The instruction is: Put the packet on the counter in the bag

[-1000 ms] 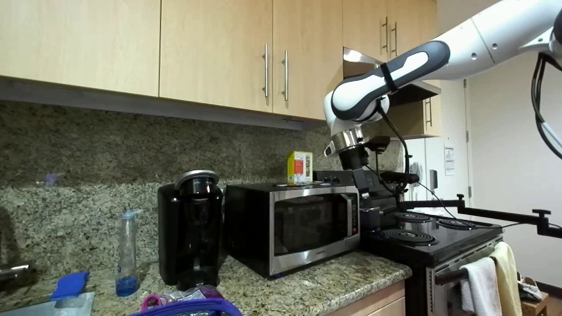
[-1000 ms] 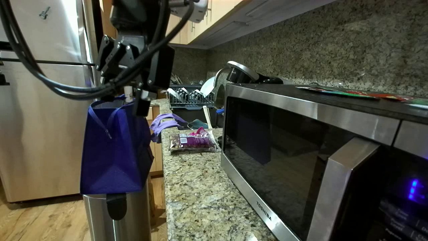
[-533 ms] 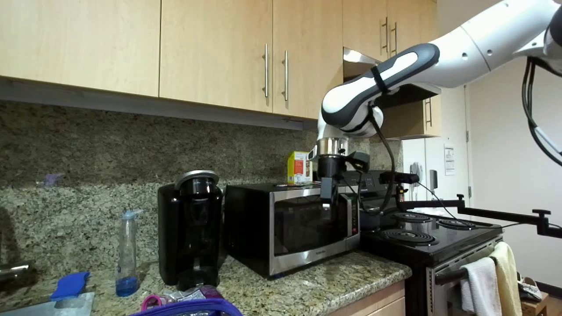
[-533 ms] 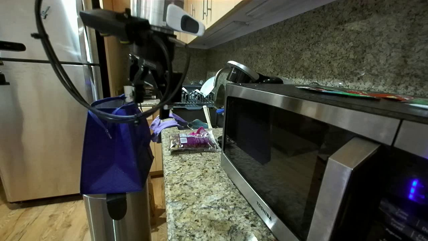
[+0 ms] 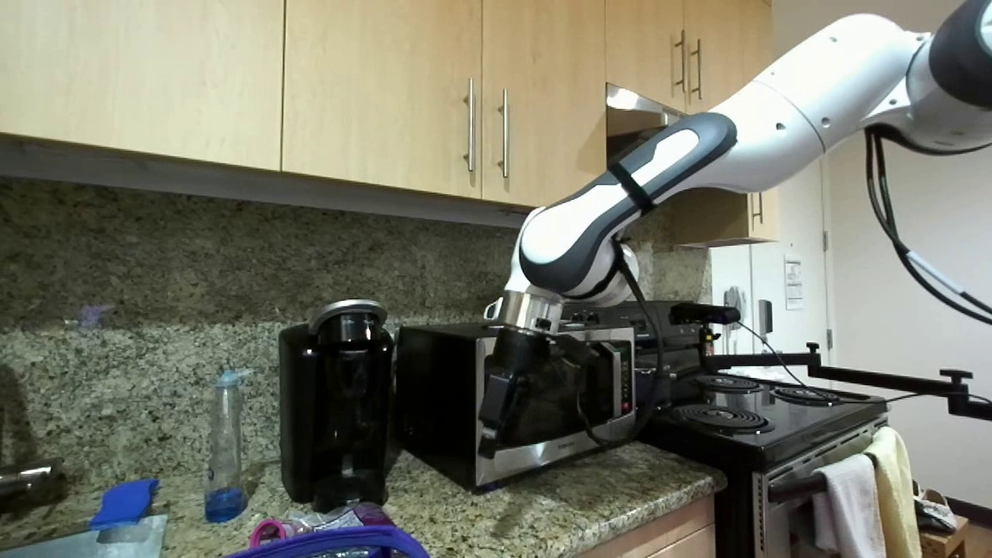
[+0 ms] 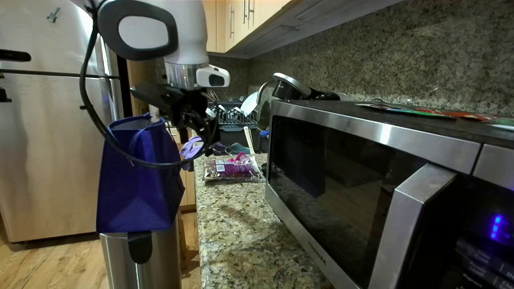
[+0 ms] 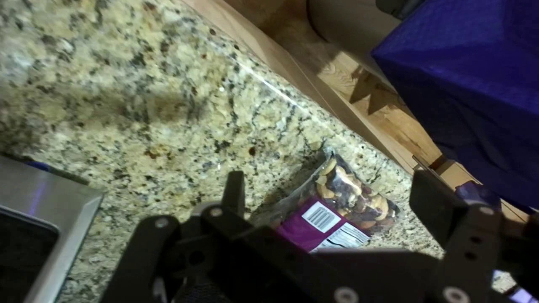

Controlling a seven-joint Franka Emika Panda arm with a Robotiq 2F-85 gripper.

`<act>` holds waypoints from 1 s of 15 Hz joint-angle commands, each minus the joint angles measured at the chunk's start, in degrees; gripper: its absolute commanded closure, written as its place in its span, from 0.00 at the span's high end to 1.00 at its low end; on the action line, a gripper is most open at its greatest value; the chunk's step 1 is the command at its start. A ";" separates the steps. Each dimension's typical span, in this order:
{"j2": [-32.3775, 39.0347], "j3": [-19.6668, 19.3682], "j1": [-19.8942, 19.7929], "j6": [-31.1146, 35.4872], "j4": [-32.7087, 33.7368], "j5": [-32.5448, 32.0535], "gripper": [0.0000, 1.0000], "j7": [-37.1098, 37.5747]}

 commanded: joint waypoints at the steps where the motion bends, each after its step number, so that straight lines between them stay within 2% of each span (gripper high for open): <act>1: 3.53 3.83 2.57 3.93 2.19 -6.03 1.00 7.75; 3: 5.26 5.34 3.76 2.75 4.22 -8.83 1.00 10.34; 4: 3.36 5.13 2.53 3.27 1.77 -6.57 1.00 7.92; 10: 5.09 5.91 3.37 3.27 3.66 -7.83 1.00 9.61; 12: 5.39 5.44 5.03 2.72 4.95 -12.32 1.00 18.43; 15: 7.28 5.84 7.37 -2.30 9.52 -17.57 1.00 31.30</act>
